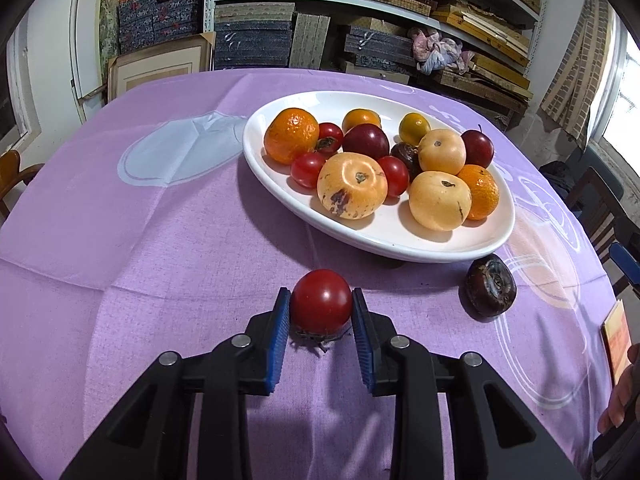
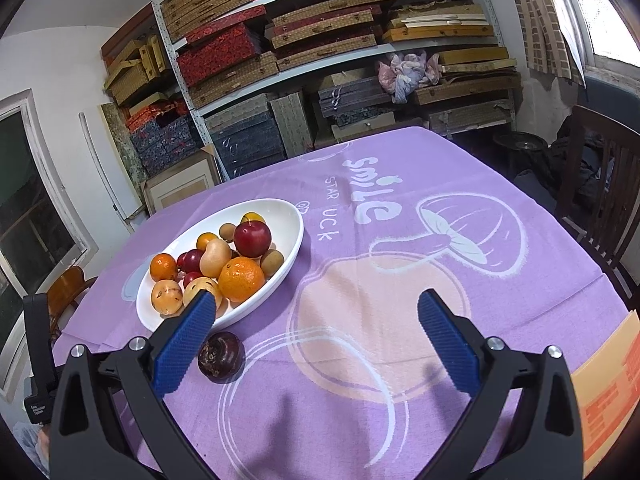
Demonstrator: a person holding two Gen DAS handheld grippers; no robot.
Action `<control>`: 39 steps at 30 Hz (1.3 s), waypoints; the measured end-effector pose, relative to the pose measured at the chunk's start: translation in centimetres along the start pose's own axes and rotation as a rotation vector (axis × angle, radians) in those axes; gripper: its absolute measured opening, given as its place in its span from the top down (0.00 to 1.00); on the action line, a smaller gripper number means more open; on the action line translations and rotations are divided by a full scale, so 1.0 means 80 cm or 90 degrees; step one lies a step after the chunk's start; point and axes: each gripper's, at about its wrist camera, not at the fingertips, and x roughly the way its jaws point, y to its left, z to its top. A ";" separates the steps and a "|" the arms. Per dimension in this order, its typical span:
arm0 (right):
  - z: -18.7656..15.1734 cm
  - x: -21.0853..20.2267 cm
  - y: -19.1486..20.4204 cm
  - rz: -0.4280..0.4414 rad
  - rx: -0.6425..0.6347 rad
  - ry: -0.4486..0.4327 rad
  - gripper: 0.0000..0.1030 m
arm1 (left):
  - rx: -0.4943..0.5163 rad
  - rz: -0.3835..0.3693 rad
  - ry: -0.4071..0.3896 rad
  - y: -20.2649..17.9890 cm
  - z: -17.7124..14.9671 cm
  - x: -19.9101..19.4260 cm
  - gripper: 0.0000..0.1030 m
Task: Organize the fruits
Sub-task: 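Grasp the last red tomato with the left tool, then hold the red tomato in the left tool while the right tool grasps the dark purple fruit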
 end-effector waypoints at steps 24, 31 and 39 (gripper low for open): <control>-0.053 0.074 0.121 -0.009 -0.245 0.189 0.22 | 0.035 0.038 -0.094 0.010 -0.031 -0.058 0.71; -0.062 0.098 0.135 -0.022 -0.262 0.212 0.34 | 0.016 0.019 -0.070 0.018 -0.033 -0.050 0.71; -0.059 0.106 0.137 -0.014 -0.260 0.217 0.34 | 0.013 0.018 -0.061 0.019 -0.035 -0.048 0.71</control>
